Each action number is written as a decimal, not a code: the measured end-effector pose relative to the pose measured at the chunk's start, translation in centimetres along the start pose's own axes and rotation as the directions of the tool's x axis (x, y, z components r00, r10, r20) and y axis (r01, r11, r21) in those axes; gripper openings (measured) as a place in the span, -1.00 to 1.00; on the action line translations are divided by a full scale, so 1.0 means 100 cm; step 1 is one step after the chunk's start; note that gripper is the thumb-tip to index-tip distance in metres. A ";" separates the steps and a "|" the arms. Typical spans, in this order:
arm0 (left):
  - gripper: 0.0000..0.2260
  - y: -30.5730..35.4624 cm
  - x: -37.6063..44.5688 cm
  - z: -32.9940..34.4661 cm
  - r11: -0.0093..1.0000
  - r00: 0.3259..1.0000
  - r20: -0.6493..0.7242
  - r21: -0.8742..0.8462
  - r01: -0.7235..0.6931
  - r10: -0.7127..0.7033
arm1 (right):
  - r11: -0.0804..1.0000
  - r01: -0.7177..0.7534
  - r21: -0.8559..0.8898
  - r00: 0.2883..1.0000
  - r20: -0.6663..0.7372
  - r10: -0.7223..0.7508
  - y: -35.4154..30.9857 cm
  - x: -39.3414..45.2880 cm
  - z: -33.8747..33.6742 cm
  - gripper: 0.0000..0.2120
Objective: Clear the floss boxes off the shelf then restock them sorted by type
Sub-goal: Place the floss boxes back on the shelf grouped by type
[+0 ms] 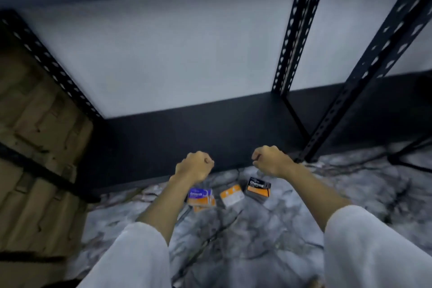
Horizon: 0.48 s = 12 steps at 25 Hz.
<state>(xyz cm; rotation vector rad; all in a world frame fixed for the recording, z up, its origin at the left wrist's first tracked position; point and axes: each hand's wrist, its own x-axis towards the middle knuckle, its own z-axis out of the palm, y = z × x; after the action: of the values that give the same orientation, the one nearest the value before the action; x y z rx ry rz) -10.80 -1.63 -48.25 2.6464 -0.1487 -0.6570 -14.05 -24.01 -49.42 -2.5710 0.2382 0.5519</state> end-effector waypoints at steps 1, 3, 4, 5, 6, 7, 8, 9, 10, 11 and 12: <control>-0.77 -0.010 0.010 0.019 1.000 0.999 0.025 -0.001 0.028 -0.028 | 1.000 -0.018 -0.004 0.999 0.027 0.018 0.014 0.010 0.019 -0.84; -0.76 -0.028 0.032 0.057 0.998 0.996 0.072 0.012 0.055 -0.056 | 0.999 -0.043 -0.029 0.995 0.087 0.046 0.042 0.030 0.053 -0.87; -0.77 -0.035 0.042 0.075 0.998 0.994 0.094 0.018 0.053 -0.055 | 0.997 -0.063 -0.047 0.991 0.111 0.068 0.053 0.038 0.067 -0.89; -0.79 -0.040 0.050 0.091 0.999 0.993 0.107 0.023 0.047 -0.049 | 0.995 -0.084 -0.057 0.988 0.125 0.091 0.062 0.044 0.079 -0.91; -0.80 -0.045 0.058 0.106 0.999 0.994 0.102 0.017 0.040 -0.041 | 0.993 -0.107 -0.052 0.986 0.125 0.112 0.072 0.051 0.092 -0.84; -0.82 -0.048 0.064 0.118 1.000 0.996 0.084 0.006 0.030 -0.030 | 0.991 -0.124 -0.050 0.985 0.119 0.129 0.080 0.056 0.103 -0.71; -0.82 -0.053 0.071 0.131 1.000 0.998 0.059 0.007 0.011 -0.011 | 0.990 -0.131 -0.062 0.984 0.111 0.137 0.087 0.062 0.114 -0.58; -0.74 -0.059 0.075 0.139 0.999 0.999 0.049 0.034 -0.009 0.007 | 0.988 -0.130 -0.081 0.985 0.100 0.138 0.092 0.066 0.122 -0.46; -0.61 -0.067 0.079 0.146 0.996 0.998 0.056 0.091 -0.019 0.014 | 0.987 -0.128 -0.101 0.987 0.088 0.137 0.095 0.069 0.129 -0.37; -0.48 -0.076 0.081 0.151 0.990 0.998 0.057 0.143 -0.013 0.005 | 0.984 -0.133 -0.117 0.987 0.076 0.143 0.098 0.072 0.135 -0.31; -0.37 -0.086 0.083 0.154 0.983 0.998 0.052 0.180 0.020 -0.030 | 0.982 -0.144 -0.123 0.986 0.061 0.153 0.100 0.075 0.140 -0.27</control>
<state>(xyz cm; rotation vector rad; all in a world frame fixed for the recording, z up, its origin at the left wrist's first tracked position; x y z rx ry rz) -10.68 -1.00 -67.74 2.8074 -0.1997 -0.7576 -14.73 -26.04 -68.09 -2.6569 0.3865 0.7301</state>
